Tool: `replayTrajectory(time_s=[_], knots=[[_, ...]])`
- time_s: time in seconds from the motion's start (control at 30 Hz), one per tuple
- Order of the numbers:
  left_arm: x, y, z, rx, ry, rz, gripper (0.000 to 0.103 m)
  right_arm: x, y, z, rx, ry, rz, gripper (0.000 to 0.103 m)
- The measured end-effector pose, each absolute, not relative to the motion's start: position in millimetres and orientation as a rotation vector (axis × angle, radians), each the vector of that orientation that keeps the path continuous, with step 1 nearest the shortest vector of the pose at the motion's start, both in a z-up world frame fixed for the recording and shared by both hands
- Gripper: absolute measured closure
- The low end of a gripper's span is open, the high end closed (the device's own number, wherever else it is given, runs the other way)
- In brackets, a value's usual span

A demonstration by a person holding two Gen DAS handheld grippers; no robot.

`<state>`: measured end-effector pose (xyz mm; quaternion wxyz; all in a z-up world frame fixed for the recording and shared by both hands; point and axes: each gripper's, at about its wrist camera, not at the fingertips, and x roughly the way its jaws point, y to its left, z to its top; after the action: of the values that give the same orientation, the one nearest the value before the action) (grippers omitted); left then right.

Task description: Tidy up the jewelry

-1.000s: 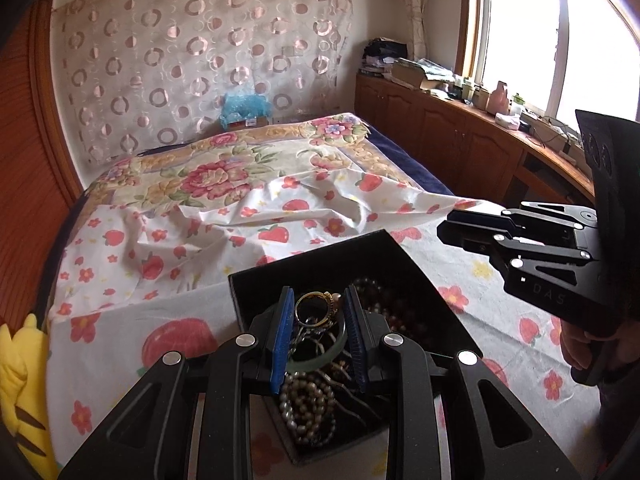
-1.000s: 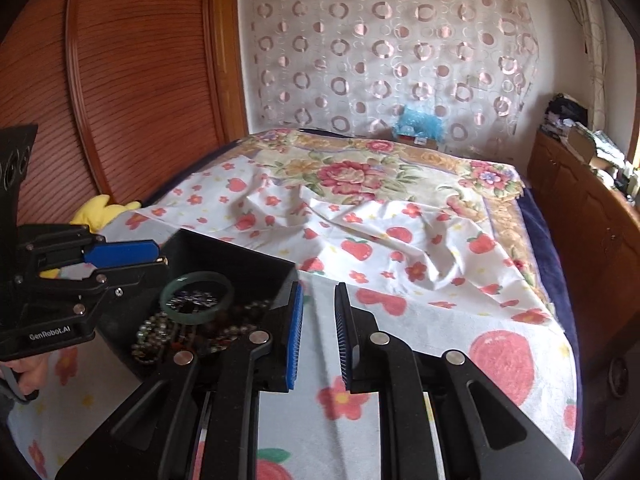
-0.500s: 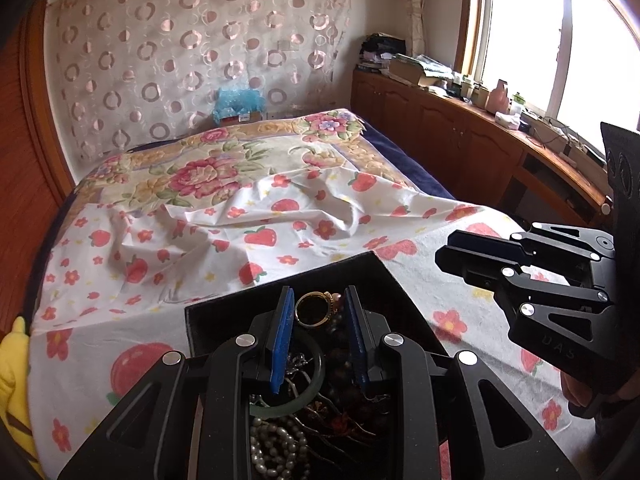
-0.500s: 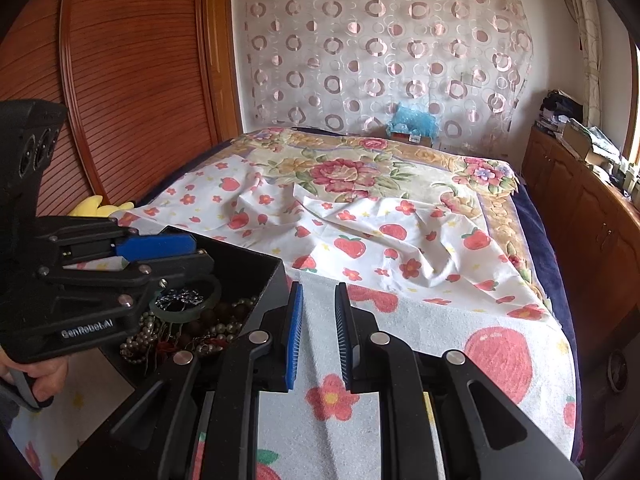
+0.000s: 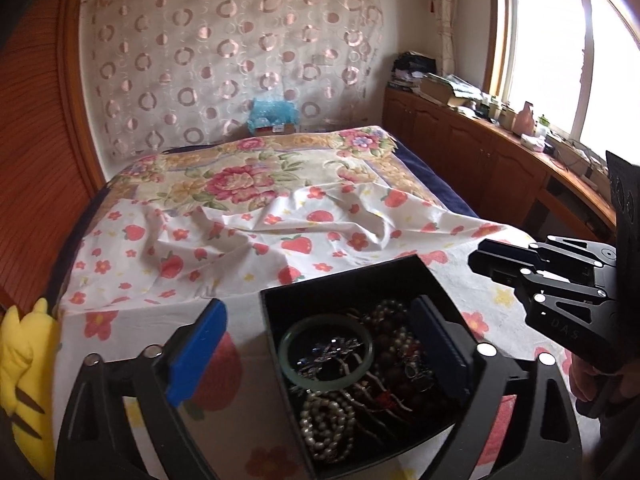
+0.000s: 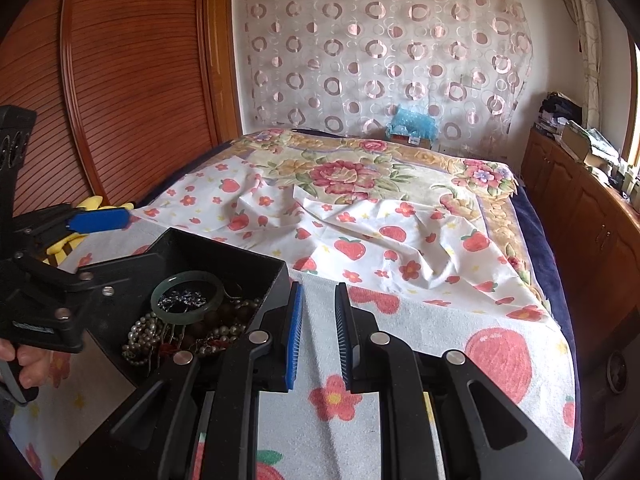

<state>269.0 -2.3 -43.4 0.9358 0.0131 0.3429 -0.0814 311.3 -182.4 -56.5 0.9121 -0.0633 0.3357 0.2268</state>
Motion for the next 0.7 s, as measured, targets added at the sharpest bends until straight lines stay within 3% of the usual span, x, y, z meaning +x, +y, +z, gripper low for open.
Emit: replayTrajectory(time_s=[0.07,0.13,0.5,0.7], knots=[[265,5,-42,0.014,0.697,-0.147,0.008,311,-181,-55,-0.128,0.688,0.464,0.079],[261,11,-41,0.005,0.696,-0.13,0.008,308,-180,-51,-0.122,0.677,0.455,0.05],[212,35,-32,-0.024,0.677,-0.043,0.008,274,-180,-30,-0.085,0.652,0.403,0.014],[172,35,-31,-0.004,0.672,-0.029,0.008,233,-181,-34,-0.073,0.638,0.364,0.003]])
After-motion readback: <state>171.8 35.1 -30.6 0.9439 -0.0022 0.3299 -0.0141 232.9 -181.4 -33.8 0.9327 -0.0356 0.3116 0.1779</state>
